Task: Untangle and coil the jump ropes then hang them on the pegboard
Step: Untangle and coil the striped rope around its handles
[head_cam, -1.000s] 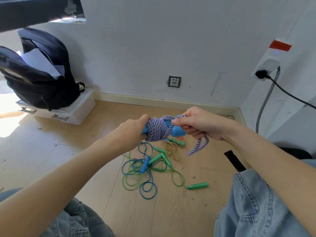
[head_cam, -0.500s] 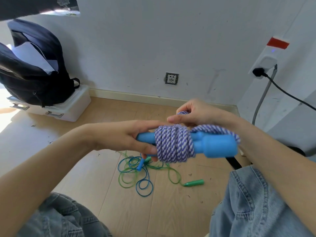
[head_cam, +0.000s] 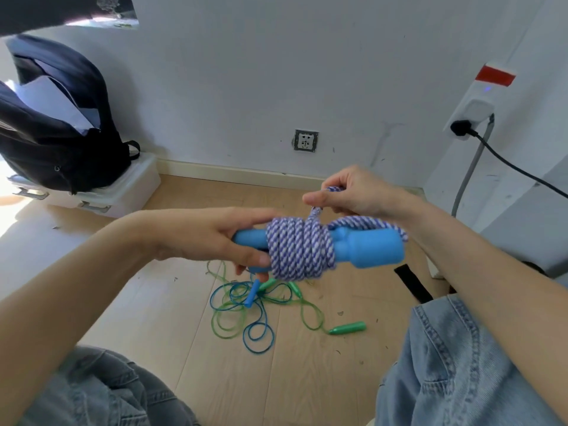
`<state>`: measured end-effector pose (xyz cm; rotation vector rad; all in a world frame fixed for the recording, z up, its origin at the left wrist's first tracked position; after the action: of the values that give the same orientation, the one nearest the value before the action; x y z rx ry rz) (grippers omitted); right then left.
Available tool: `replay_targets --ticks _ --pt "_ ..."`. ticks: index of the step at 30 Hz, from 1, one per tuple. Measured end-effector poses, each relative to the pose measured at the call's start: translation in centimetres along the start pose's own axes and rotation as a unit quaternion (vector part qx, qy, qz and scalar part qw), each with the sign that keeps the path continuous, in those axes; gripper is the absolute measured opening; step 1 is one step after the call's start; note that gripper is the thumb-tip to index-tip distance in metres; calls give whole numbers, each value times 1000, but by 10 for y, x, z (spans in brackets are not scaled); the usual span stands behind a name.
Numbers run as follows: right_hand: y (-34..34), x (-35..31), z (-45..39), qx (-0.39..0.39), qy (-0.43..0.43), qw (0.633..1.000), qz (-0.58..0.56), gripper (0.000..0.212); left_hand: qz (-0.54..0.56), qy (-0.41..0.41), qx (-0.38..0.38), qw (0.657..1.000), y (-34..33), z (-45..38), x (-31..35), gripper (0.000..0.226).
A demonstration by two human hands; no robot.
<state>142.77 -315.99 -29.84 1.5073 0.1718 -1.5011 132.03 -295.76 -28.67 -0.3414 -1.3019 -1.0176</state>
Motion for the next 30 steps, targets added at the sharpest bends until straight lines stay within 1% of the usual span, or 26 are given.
replay_targets --ticks 1,2,3,4,6,7,9,10,12,14,15,17,18,20,22,23,24,25,26,27,28,29,30 --pt "0 4 0 -10 -19 1000 -8 28 15 -22 19 999 2 3 0 43" --pt "-2 7 2 -18 -37 998 -38 21 36 -43 45 997 3 4 1 46" --pt "-5 8 4 -29 -41 996 -70 19 69 -61 79 993 5 5 0 47" --pt "-9 6 6 -43 -26 994 -93 23 111 -77 120 983 8 6 0 44" --pt "-15 2 8 -65 16 991 -112 39 199 -84 210 953 15 6 -3 34" --pt "-16 -1 8 -69 22 991 -112 43 220 -72 255 939 19 6 -6 32" --pt "-21 -5 11 -80 20 994 -67 37 233 -32 325 916 22 3 -13 27" --pt "-23 -6 12 -85 22 996 -35 32 235 -12 350 907 21 1 -17 26" --pt "-23 -7 14 -68 30 997 7 29 197 31 380 903 19 -3 -22 31" --pt "-18 -11 13 -22 57 997 56 32 126 69 390 910 16 -6 -25 39" --pt "-15 -12 13 17 84 990 112 33 95 79 388 913 15 -8 -26 40" --pt "-11 -12 11 100 134 961 218 30 38 91 369 924 12 -11 -26 39" --pt "-12 -12 12 126 148 951 240 27 20 97 350 931 9 -12 -26 38" --pt "-16 -14 12 158 177 936 259 23 18 99 326 940 6 -14 -25 37" --pt "-20 -17 13 198 213 911 291 26 46 87 336 937 6 -13 -22 36" --pt "-20 -19 13 210 228 894 324 28 43 84 343 935 7 -12 -21 36" --pt "-19 -20 12 203 236 880 360 29 12 90 345 934 7 -12 -20 36" --pt "-19 -20 11 172 233 877 384 30 -41 104 341 933 8 -11 -19 37" --pt "-20 -18 10 125 220 889 381 31 -101 121 332 930 8 -11 -19 38" --pt "-22 -17 10 81 201 909 355 31 -152 138 320 925 7 -12 -20 38" --pt "-24 -16 10 57 188 926 322 31 -182 149 311 921 6 -12 -22 39" --pt "-26 -15 10 58 183 932 308 30 -184 157 304 921 5 -13 -24 40" --pt "-28 -14 11 76 183 926 320 29 -142 158 303 929 7 -14 -25 41"
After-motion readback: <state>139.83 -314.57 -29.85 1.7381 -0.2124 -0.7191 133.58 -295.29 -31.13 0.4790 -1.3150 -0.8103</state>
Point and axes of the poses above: each hand's wrist, its own z-axis away from the middle knuckle, its own y-axis out of the back of the hand, x = y × z, the point moved 1 cm from there along -z, towards the middle knuckle, and after that the axes turned 5 degrees about -x, right-handed, at the moved point
